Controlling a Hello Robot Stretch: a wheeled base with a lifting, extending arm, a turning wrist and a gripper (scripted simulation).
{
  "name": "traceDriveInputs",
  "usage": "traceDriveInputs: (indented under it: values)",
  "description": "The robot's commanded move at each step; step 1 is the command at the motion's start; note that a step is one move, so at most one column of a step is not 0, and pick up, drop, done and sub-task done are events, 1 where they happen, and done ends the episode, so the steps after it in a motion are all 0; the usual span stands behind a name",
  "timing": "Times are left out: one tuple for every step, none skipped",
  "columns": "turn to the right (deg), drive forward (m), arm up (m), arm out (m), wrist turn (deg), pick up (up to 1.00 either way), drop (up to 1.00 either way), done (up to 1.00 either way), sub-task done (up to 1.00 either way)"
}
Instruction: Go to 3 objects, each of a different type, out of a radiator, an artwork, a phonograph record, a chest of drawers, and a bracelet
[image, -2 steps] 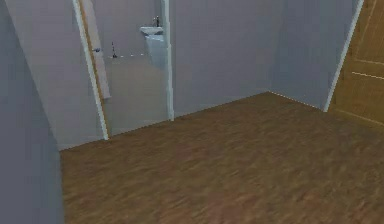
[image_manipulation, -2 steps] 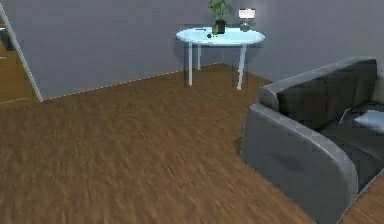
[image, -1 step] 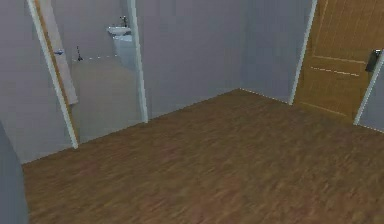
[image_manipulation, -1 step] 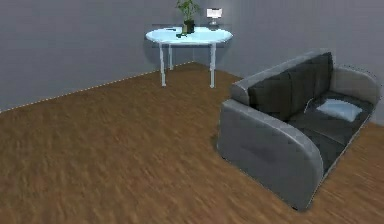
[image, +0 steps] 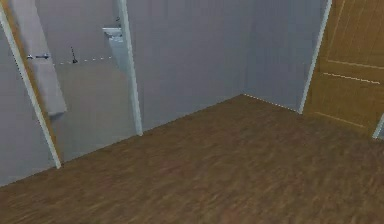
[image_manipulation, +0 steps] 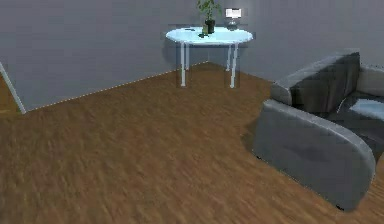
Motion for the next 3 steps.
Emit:
traceDriveInputs:
  values:
    - [-18.0,0.00,0.00,0.00,0.0,0.00,0.00,0.00,0.00]
    - [-3.0,0.00,0.00,0.00,0.0,0.00,0.00,0.00,0.00]
    - [0.0,1.00,0.00,0.00,0.0,0.00,0.00,0.00,0.00]
